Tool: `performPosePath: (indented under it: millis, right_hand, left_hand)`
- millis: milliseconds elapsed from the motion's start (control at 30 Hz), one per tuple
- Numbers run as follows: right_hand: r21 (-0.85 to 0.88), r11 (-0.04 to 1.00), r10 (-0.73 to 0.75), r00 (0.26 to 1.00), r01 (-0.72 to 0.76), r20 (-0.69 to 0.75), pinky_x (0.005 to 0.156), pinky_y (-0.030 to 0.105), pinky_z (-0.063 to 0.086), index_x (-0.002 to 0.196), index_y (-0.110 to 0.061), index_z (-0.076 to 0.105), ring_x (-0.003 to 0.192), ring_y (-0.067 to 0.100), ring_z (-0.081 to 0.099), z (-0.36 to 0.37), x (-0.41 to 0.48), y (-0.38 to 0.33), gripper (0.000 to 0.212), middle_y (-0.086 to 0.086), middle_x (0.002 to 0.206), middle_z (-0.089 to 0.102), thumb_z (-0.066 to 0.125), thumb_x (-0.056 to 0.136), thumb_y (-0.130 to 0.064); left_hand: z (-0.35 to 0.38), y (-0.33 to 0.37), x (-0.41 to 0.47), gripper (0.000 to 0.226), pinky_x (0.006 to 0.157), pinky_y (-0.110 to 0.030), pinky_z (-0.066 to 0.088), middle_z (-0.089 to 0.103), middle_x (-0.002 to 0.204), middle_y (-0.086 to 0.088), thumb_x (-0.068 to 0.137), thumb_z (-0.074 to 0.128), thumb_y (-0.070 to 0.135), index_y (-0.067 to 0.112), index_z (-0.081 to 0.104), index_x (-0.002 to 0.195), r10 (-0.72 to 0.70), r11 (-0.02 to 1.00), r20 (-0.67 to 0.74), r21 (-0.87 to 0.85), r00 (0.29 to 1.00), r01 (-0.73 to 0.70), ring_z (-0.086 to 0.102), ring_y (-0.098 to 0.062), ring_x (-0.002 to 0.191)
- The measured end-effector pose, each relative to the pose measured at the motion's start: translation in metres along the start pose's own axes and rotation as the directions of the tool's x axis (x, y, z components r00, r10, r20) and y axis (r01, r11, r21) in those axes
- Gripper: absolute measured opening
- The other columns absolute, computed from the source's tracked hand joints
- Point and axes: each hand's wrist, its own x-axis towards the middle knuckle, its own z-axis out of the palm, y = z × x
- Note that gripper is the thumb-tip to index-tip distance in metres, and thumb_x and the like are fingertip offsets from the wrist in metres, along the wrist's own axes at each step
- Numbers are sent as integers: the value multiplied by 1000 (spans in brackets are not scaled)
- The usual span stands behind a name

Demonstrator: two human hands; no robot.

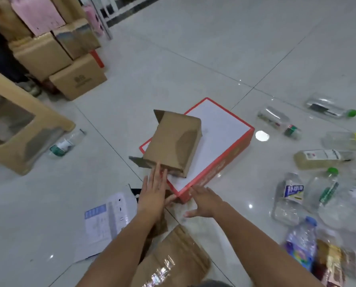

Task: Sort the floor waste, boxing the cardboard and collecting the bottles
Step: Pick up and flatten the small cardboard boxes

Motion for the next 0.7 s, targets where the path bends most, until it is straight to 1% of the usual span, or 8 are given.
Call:
performPosePath:
  millis: [100,167,233,267,367,500,600,700]
  right_hand:
    - [-21,1000,-15,1000,15,5,114,39,29,151,-21,19,142,26,29,21,36,16,100,5,157,25,65,73,-63]
    - [-51,999,-14,999,16,32,112,40,34,150,-21,24,140,25,33,21,45,19,98,4,155,30,64,73,-65]
    - [-17,1000,-16,999,17,43,110,39,36,148,-23,30,137,24,37,18,44,16,93,1,152,37,65,73,-65]
    - [34,999,-24,998,22,57,110,38,36,148,-24,31,137,23,38,18,41,13,92,0,152,37,66,72,-64]
    - [129,990,-73,988,55,137,114,39,31,148,-25,28,140,23,34,27,33,-5,96,-1,155,32,69,71,-63]
    - [75,993,-115,939,96,323,118,41,25,149,-33,23,144,20,26,59,38,-36,100,-6,158,23,72,67,-63]
    - [33,996,-85,907,79,413,111,43,36,140,-32,42,133,21,43,70,38,-42,88,-6,148,42,73,64,-64]
    - [66,997,-47,930,25,364,102,40,45,127,-22,58,119,23,55,60,33,-32,74,0,132,56,73,67,-61]
  left_hand:
    - [26,-3,21,60,119,-40,5,2,162,-9,96,48,44,16,34,146,12,998,-324,-50,946,-30,10,-24,150]
    - [30,-9,26,53,119,-45,11,6,160,-8,91,58,37,20,36,137,-135,987,-468,-144,873,76,17,-26,148]
    - [27,-19,31,72,120,-48,19,-2,160,-7,85,67,25,24,22,142,-299,942,-423,-273,855,195,15,-29,148]
    - [25,-23,33,85,120,-46,20,-6,161,-7,83,68,18,25,13,148,-334,928,-374,-293,865,231,10,-30,149]
    - [15,-28,40,101,122,-42,13,-4,163,-5,80,64,4,19,-2,154,-294,944,-308,-246,905,223,-2,-30,150]
    - [8,-25,46,99,123,-41,8,5,161,-5,81,65,7,15,-2,154,-321,939,-280,-221,905,265,3,-30,149]
    - [5,-23,49,96,122,-42,9,10,159,-8,83,66,11,14,0,154,-316,947,-291,-158,903,280,8,-32,148]
    - [1,-21,47,93,120,-41,9,16,156,-11,81,65,9,14,7,153,-299,953,-305,-147,904,266,13,-32,146]
